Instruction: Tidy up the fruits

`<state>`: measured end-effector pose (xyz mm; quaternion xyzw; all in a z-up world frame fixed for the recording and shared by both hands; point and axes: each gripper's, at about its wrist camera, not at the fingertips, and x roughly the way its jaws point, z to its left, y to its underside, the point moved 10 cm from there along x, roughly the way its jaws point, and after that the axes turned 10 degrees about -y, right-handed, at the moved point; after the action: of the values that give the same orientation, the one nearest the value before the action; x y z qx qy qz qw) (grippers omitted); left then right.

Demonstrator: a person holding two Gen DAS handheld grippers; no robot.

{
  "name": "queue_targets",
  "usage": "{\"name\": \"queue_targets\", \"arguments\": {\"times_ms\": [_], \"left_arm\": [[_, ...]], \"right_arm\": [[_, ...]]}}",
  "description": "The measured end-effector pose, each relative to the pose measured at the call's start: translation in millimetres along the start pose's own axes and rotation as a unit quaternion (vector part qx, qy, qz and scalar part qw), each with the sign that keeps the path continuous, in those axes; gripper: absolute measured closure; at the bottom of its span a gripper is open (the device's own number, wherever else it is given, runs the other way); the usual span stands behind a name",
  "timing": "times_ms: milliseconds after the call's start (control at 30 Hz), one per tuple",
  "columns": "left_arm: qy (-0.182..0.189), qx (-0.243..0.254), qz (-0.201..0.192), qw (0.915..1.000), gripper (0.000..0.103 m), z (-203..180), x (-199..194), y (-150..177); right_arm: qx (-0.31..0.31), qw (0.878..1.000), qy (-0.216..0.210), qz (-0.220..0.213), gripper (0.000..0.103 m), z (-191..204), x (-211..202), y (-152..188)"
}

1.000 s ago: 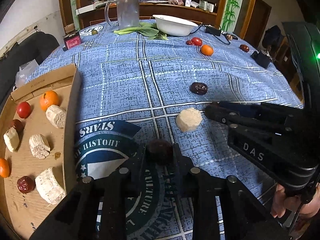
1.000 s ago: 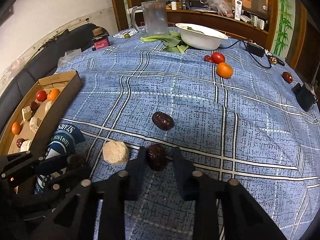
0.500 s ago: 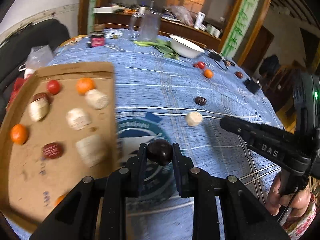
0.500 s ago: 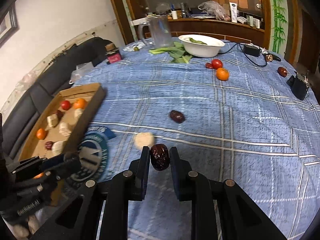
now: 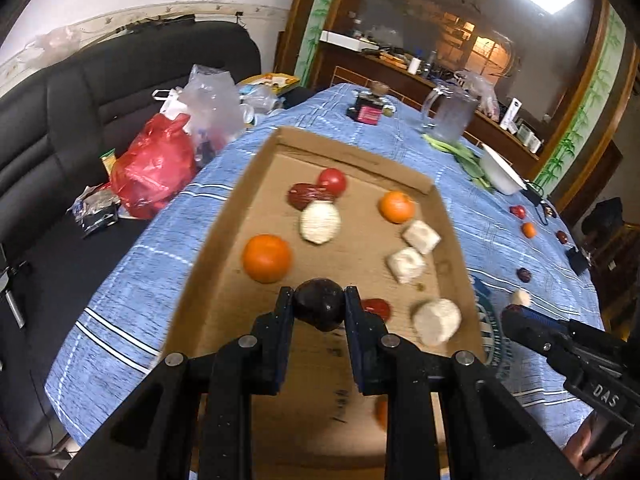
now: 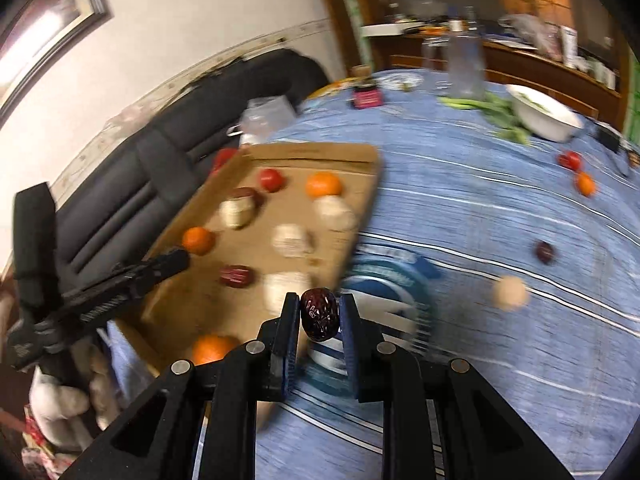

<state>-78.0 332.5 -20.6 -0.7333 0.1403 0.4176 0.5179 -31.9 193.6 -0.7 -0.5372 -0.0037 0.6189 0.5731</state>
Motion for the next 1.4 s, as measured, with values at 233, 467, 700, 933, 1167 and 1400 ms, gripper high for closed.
{"name": "queue_targets", "arguments": {"times_ms": [233,467,700,933,1167,1400], "left_arm": [[-0.006,0.005,0.01,0.9999,0.079,4.9,15.2,2.5],[-0.007,-0.011,0.014,0.9998,0.078,11.8,19.3,2.8],[0.003,-0.009,0.009,0.9999,0.05,4.5,8.1,2.0],[0.002,0.005,-0.018,0.9998,0.038,-4.2,-18.6,2.6],[-0.034,0.024,-0.09,0.9951,0.028,-6.1,-65.0,0.3],[-0.098,0.006,-0.228,0.9686,0.0,-3.2,-151.5,-8.0]], "right_arm": [[-0.017,0.999,-0.026,0.035,0.08,33.1,45.9,5.3],[-0.012,0.998,-0.022,0.049,0.08,34.4,67.9,15.3],[0.001,0.999,-0.017,0.036,0.056,26.7,67.0,15.9],[0.005,1.0,-0.015,-0.003,0.052,31.0,33.3,12.8],[0.032,0.997,0.024,-0.062,0.043,11.0,-25.2,27.7],[0.063,0.991,0.074,-0.097,0.036,-12.5,-74.4,52.4]]}}
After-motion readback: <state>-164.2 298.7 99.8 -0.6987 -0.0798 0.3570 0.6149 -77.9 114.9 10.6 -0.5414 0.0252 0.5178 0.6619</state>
